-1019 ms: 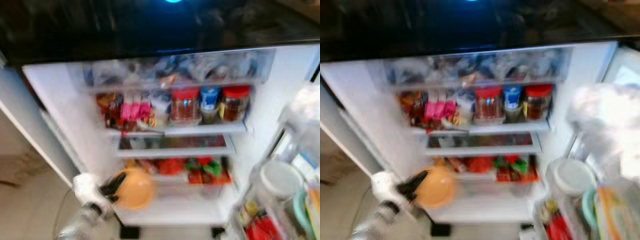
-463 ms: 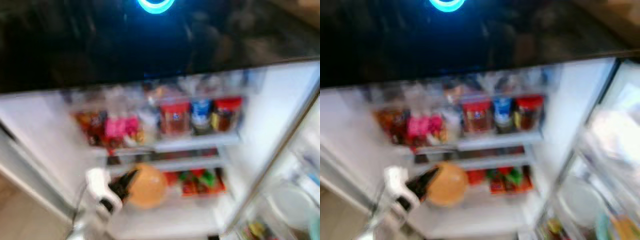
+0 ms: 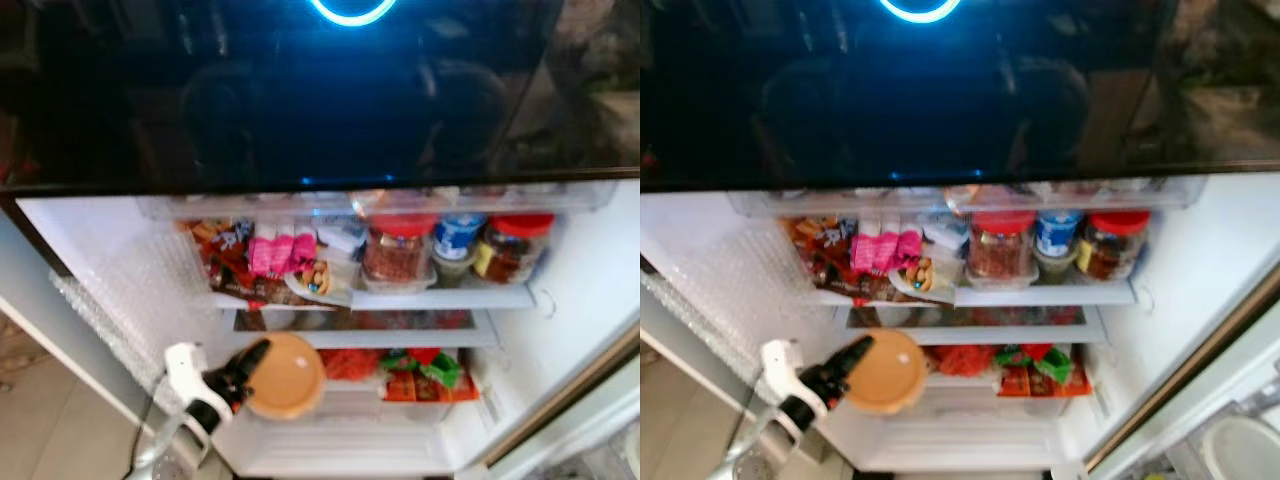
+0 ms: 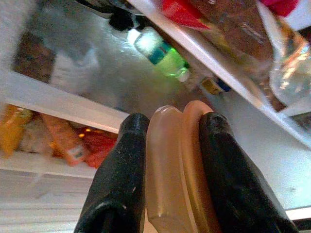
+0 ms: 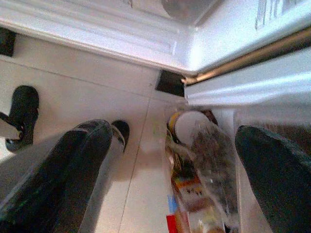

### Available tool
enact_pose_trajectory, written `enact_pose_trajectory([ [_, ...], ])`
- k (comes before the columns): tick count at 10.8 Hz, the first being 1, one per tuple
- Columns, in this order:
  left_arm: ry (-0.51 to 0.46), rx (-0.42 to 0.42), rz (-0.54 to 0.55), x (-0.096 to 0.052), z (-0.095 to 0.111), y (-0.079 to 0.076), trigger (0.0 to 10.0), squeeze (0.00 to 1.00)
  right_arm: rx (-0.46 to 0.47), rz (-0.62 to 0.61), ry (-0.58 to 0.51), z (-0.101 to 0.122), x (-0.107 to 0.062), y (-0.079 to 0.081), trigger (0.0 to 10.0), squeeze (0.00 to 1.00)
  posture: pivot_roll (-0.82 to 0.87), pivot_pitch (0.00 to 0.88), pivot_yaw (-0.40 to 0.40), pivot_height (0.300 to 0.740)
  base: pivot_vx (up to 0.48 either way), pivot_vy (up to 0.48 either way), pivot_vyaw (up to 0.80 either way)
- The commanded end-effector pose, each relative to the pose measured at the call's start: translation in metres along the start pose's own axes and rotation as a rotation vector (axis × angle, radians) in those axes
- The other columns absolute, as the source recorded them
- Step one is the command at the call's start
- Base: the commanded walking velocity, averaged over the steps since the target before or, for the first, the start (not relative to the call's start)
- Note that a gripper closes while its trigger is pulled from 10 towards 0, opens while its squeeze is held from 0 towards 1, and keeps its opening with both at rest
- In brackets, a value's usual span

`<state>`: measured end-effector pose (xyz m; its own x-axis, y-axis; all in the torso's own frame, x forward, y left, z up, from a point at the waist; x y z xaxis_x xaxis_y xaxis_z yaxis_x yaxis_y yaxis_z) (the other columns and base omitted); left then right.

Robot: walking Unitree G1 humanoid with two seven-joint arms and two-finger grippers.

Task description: Restocking fridge

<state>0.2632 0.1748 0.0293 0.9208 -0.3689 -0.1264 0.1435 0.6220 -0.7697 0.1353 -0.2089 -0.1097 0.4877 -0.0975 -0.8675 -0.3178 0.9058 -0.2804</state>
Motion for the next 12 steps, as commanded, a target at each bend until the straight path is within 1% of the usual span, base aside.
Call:
enact_pose_trajectory([
  [1, 0.008, -0.008, -0.012, -0.0020, 0.0005, -0.0006, 10.0, 0.00, 0.009, 0.000, 0.005, -0.0021, -0.0004, 0.0000, 10.0, 0.00, -0.05, 0.000, 0.024, 0.740, 0.000, 0.000, 0.00],
  [4, 0.052, -0.037, -0.055, -0.0017, -0.0055, -0.0039, 10.0, 0.00, 0.007, -0.004, 0.011, -0.0032, -0.0005, -0.0011, 10.0, 0.00, -0.05, 0.000, 0.021, 0.740, 0.000, 0.000, 0.00],
  [5, 0.065, -0.031, -0.068, -0.0004, -0.0066, -0.0059, 10.0, 0.00, -0.005, -0.007, 0.019, -0.0039, -0.0005, -0.0013, 10.0, 0.00, -0.05, 0.000, 0.022, 0.740, 0.000, 0.000, 0.00],
  [8, 0.065, -0.024, -0.064, 0.0005, -0.0053, -0.0063, 10.0, 0.00, -0.004, -0.005, 0.021, -0.0037, -0.0004, -0.0009, 10.0, 0.00, -0.06, 0.000, 0.022, 0.736, 0.000, 0.000, 0.00],
  [9, 0.070, -0.009, -0.060, 0.0009, -0.0058, -0.0060, 10.0, 0.00, -0.004, -0.005, 0.018, -0.0034, -0.0004, -0.0011, 10.0, 0.00, -0.06, 0.000, 0.022, 0.711, 0.000, 0.000, 0.00],
  [10, 0.070, 0.002, -0.052, 0.0015, -0.0060, -0.0052, 10.0, 0.00, -0.009, -0.003, 0.018, -0.0035, -0.0004, -0.0010, 10.0, 0.00, -0.06, 0.000, 0.023, 0.696, 0.000, 0.000, 0.00],
  [11, 0.064, 0.003, -0.042, 0.0029, -0.0050, -0.0045, 10.0, 0.00, -0.011, 0.001, 0.008, -0.0025, -0.0004, -0.0008, 10.0, 0.00, -0.06, 0.000, 0.023, 0.686, 0.000, 0.000, 0.00],
  [12, 0.054, 0.000, -0.044, 0.0037, -0.0034, -0.0048, 10.0, 0.00, -0.016, -0.002, 0.003, -0.0024, -0.0005, -0.0014, 10.0, 0.00, -0.06, 0.000, 0.023, 0.686, 0.000, 0.000, 0.00],
])
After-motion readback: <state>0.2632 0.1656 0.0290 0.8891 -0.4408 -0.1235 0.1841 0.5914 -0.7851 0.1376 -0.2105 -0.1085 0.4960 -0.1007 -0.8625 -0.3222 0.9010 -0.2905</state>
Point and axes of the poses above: a point about 5 cm out from each wrist's last joint towards the gripper, its own x axis pointing out of the wrist towards the gripper, its own z axis along the axis of the wrist's last joint, y = z × x, the point moved 1 cm from there along x, pointing out of the wrist towards the gripper, and after that the axes turned 11 degrees about -x, right-handed, at the moved point
